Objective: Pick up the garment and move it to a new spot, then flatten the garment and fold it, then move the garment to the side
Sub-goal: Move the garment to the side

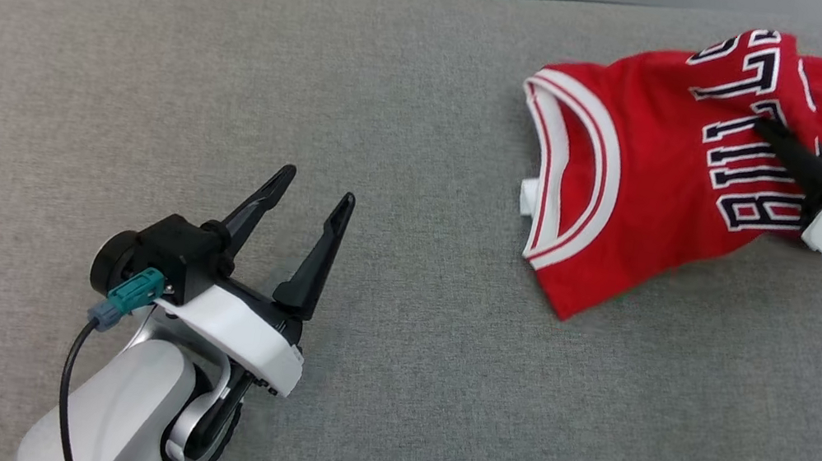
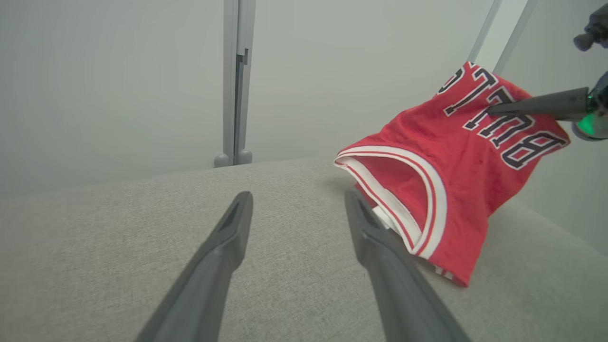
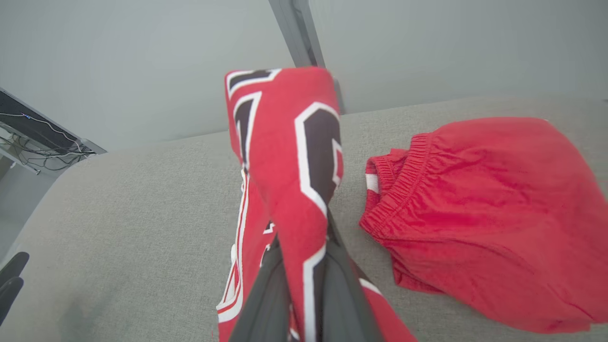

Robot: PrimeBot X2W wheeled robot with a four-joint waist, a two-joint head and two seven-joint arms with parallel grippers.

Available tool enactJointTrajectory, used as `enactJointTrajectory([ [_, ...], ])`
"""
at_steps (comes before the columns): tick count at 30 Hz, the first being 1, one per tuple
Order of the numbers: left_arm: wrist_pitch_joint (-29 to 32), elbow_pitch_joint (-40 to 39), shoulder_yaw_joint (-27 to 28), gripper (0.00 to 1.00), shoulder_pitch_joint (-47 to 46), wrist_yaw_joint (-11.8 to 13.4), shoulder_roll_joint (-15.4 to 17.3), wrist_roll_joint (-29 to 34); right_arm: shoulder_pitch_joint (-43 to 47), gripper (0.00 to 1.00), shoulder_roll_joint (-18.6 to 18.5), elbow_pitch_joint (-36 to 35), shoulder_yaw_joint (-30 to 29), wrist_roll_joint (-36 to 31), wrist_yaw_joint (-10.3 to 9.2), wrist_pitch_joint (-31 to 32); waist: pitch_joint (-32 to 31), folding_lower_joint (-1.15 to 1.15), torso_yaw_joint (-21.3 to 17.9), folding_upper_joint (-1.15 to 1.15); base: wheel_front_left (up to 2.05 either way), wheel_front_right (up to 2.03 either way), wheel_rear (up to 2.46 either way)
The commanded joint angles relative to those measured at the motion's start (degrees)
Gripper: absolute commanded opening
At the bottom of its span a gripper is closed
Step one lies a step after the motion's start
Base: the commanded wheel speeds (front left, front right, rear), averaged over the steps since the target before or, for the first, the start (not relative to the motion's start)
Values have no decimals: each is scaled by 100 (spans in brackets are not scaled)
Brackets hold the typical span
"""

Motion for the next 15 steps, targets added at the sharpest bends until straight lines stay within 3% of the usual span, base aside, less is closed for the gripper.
enactJointTrajectory([
  [1,-17,2,25,100,-144,-33,27,79,-167,0,-93,34,4,54,2,-78,249,0,-165,0,0,0,0],
  [15,-17,-109,36,100,-726,-343,-80,465,-1349,0,-803,553,252,-221,2,-178,1151,0,-226,0,0,0,0],
])
